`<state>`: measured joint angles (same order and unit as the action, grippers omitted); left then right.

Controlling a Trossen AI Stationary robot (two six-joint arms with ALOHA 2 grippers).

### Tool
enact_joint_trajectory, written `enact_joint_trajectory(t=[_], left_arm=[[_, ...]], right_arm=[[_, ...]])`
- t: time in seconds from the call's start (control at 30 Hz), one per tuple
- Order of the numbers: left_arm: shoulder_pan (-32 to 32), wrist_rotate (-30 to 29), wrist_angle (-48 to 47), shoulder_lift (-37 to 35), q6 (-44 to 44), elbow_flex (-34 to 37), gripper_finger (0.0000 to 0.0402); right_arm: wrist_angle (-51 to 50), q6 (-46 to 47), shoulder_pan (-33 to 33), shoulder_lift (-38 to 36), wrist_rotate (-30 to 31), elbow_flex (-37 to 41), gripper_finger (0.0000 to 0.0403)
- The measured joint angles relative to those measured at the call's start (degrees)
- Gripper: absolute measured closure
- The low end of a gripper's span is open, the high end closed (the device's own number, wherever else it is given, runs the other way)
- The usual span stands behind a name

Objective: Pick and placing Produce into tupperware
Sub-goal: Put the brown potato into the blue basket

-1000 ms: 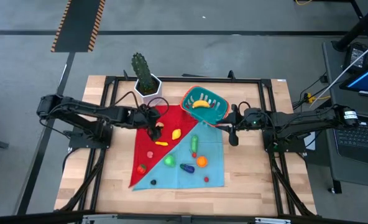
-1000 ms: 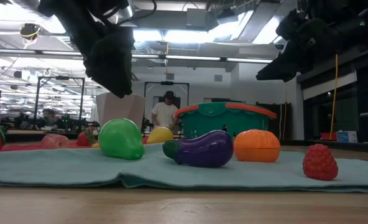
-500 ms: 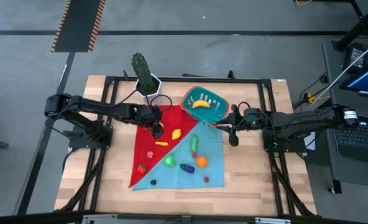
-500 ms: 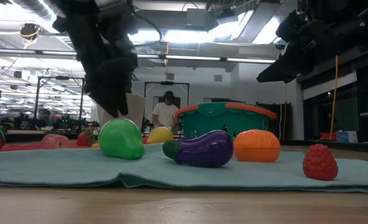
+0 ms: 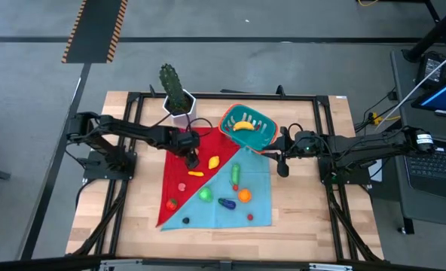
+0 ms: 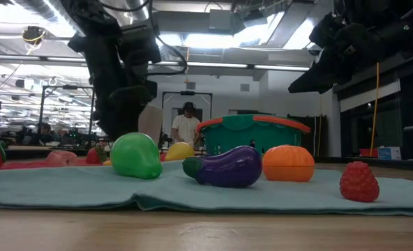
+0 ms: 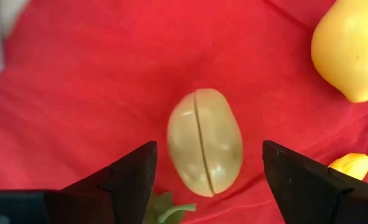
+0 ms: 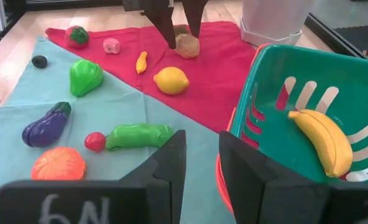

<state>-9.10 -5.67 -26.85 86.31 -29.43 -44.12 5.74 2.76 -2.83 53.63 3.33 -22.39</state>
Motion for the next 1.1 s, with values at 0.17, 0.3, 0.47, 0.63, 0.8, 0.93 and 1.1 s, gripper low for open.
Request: enact_joint_trajectory(t=[0.17, 0.3, 0.47, 0.63, 0.8, 0.93, 1.1], left_arm=[[0.0, 0.53, 1.0, 0.87, 0.03, 0.02, 0.0129], [0.0, 0.53, 2.27, 0.87, 0.03, 0.02, 0.0126], [0.0, 0.53, 2.43, 0.85, 0.09, 0.02, 0.0132], [0.0, 0.51, 2.43, 0.85, 0.08, 0.02, 0.0145], [0.0, 0.5, 2.44, 0.85, 0.09, 0.02, 0.0153], [0.0, 0.48, 2.93, 1.63, 0.09, 0.02, 0.0154], [0.0, 0.48, 3.05, 3.47, 0.11, 0.0, 0.0154]], right_arm=[[0.0, -0.05, 0.0, 0.0, 0.0, 0.0, 0.0305], [-0.01, -0.15, 0.0, 0.0, 0.0, 0.0, 0.0305], [-0.04, -0.2, 0.0, 0.0, 0.02, 0.0, 0.0305], [-0.04, -0.2, 0.0, 0.0, 0.0, 0.0, 0.0305], [-0.04, -0.2, 0.0, 0.0, 0.0, 0.0, 0.0305], [-0.05, -0.13, 0.01, 0.0, 0.02, 0.0, 0.0305], [-0.22, -0.07, 0.01, 0.0, 0.01, 0.02, 0.0305]])
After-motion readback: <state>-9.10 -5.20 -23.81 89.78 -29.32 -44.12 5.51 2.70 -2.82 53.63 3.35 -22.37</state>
